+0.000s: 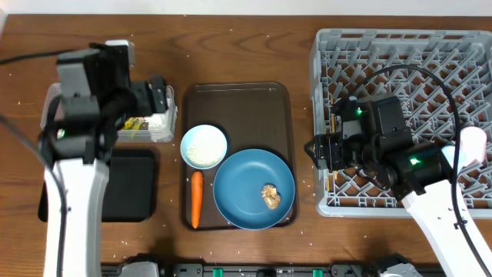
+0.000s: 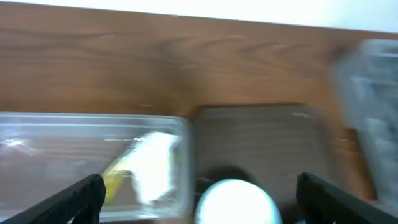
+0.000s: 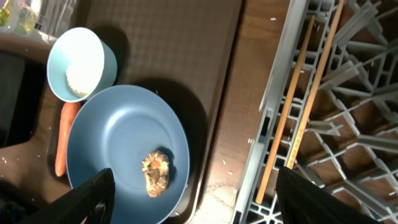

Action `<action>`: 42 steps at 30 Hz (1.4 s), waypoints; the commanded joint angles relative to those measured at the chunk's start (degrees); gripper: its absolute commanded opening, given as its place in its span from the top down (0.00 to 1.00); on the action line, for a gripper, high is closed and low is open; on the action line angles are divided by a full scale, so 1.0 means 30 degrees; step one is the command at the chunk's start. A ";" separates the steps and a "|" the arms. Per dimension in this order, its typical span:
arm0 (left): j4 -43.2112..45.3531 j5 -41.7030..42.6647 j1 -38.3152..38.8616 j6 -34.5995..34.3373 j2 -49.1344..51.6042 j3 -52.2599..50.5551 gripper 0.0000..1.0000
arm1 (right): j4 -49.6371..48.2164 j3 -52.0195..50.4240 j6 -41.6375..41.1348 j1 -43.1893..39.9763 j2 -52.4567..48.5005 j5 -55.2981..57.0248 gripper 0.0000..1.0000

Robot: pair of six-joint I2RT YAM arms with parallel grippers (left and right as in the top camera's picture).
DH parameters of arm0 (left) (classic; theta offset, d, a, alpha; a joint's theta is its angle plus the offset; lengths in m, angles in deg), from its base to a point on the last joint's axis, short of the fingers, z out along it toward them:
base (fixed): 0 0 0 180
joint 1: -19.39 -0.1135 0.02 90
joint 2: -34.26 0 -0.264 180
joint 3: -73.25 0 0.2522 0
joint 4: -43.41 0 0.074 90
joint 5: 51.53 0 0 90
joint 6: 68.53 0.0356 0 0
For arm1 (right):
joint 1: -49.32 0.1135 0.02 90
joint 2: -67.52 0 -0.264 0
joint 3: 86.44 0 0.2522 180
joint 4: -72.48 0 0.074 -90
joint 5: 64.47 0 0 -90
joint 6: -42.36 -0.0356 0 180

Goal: Sort waste into correct bins and load items into the dishwasher rack
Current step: 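Carry tissue over clear bin and release it with left gripper, then reach left gripper down to the orange carrot and grasp it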

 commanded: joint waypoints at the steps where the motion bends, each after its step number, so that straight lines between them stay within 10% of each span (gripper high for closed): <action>1: -0.1107 0.3810 0.0066 -0.0240 -0.0364 0.0102 0.02 | -0.0255 0.0087 -0.0066 0.0204 -0.0022 0.0080 0.24; 4: -0.3585 0.3614 0.0270 -0.0240 -0.0284 0.0095 0.05 | -0.0415 0.0087 -0.0066 0.0211 -0.0022 0.0080 0.24; 8: -0.6696 0.2565 0.1078 -0.0364 0.0044 0.0044 0.36 | -0.0525 0.0087 -0.0066 0.0204 -0.0022 0.0080 0.23; 16: -0.8969 -0.1508 0.2630 -0.4371 0.0087 -0.2441 0.35 | -0.0670 0.0087 -0.0066 0.0204 -0.0029 0.0080 0.22; 27: -0.2929 -0.0991 0.4422 -0.5530 0.0087 -1.0848 0.35 | -0.0889 0.0087 -0.0066 0.0204 -0.0044 0.0306 0.19; 42: 0.1282 -0.2484 0.6164 -0.5595 0.0095 -1.3784 0.46 | -0.1013 0.0087 -0.0066 0.0204 -0.0240 0.0437 0.18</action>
